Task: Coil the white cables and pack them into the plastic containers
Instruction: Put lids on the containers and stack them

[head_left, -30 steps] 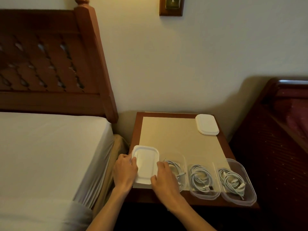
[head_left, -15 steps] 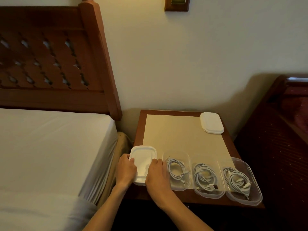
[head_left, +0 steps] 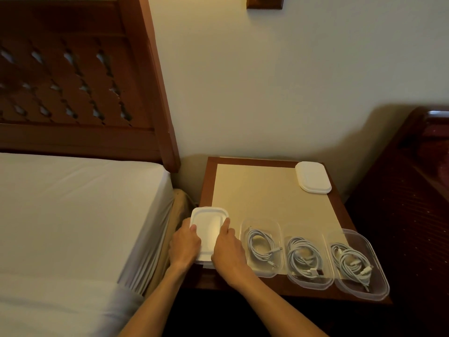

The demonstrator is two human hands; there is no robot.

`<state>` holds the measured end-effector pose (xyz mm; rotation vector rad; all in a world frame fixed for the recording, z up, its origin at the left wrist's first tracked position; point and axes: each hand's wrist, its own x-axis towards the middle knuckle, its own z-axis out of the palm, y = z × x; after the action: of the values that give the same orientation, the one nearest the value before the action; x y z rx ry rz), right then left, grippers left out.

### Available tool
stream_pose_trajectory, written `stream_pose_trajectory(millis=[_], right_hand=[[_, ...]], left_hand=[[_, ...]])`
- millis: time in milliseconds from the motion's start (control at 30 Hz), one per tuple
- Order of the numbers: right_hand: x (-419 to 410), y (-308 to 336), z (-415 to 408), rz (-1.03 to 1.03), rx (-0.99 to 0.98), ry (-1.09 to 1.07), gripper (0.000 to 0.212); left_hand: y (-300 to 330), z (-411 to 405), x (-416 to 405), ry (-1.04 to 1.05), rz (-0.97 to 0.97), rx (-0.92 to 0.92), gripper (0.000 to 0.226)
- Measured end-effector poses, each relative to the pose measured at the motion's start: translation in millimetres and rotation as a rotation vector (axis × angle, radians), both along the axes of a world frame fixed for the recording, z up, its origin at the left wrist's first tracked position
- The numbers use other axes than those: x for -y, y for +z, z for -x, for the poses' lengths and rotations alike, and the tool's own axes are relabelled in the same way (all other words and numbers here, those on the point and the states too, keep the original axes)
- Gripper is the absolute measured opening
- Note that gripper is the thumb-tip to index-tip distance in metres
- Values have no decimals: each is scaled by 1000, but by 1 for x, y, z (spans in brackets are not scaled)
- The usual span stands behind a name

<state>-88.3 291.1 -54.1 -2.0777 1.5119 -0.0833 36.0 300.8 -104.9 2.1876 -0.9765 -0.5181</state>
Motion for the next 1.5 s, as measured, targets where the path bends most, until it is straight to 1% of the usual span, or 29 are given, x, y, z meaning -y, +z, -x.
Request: stream_pose_trajectory(millis=[67,133,200,267,333,400,467,500,567,633,733,800,867,933,1000,1067,1133,1167,1233,1300,1367,1433,1500], right_hand=[[0,-2,2,16,-12,5,96],[3,-3,2,7,-18,-1,93],[5,1,2,-9,-23,-8,87],[5,7,0,7,-65,-2,76],[3,12,-3,103,-154,6,59],[4,14,-6,291,-188,35,50],[10,8,-8,406,-118,135,58],[15,2,-9,423,-123,212,64],[24,-11,-11,431,-182,320,67],[31,-22,-12,409,-183,332,65],[34,-33,-15,376,-133,304,63],[34,-37,-14,398,-140,299,61],[35,-36,-14,428,-170,312,60],[35,-30,-12,411,-210,340,59],[40,-22,-6,367,-171,350,58],[51,-11,8,335,15,295,57],[71,-2,33,353,205,201,56],[85,0,48,371,282,141,52],[120,3,81,421,350,22,40],[158,0,112,483,298,-42,33],[194,-5,137,487,200,-108,30],[225,-11,155,468,86,-185,31],[251,-15,169,443,-59,-246,40]], left_hand=[[0,1,-3,-3,85,40,26],[1,1,-3,-6,115,50,27],[4,3,-5,-10,114,60,27],[9,4,-6,-10,110,70,28],[11,5,-8,-15,103,81,27],[12,5,-8,-14,93,80,26],[14,5,-9,-6,86,79,27],[14,5,-9,-8,89,82,28],[13,5,-9,-27,100,86,27],[10,4,-9,-36,117,89,27],[4,3,-6,-28,148,119,27],[3,3,-6,-30,167,131,25],[4,3,-6,-37,155,136,25],[6,4,-6,-29,122,131,27],[9,7,-5,-20,102,135,28],[13,9,-1,-22,118,149,27],[15,10,10,-26,125,148,24],[16,9,17,-34,126,144,23],[16,8,36,-53,124,135,21],[16,5,54,-64,109,145,20],[16,2,76,-87,76,188,22],[15,-1,94,-97,44,221,26],[19,-1,106,-94,-3,240,29]])
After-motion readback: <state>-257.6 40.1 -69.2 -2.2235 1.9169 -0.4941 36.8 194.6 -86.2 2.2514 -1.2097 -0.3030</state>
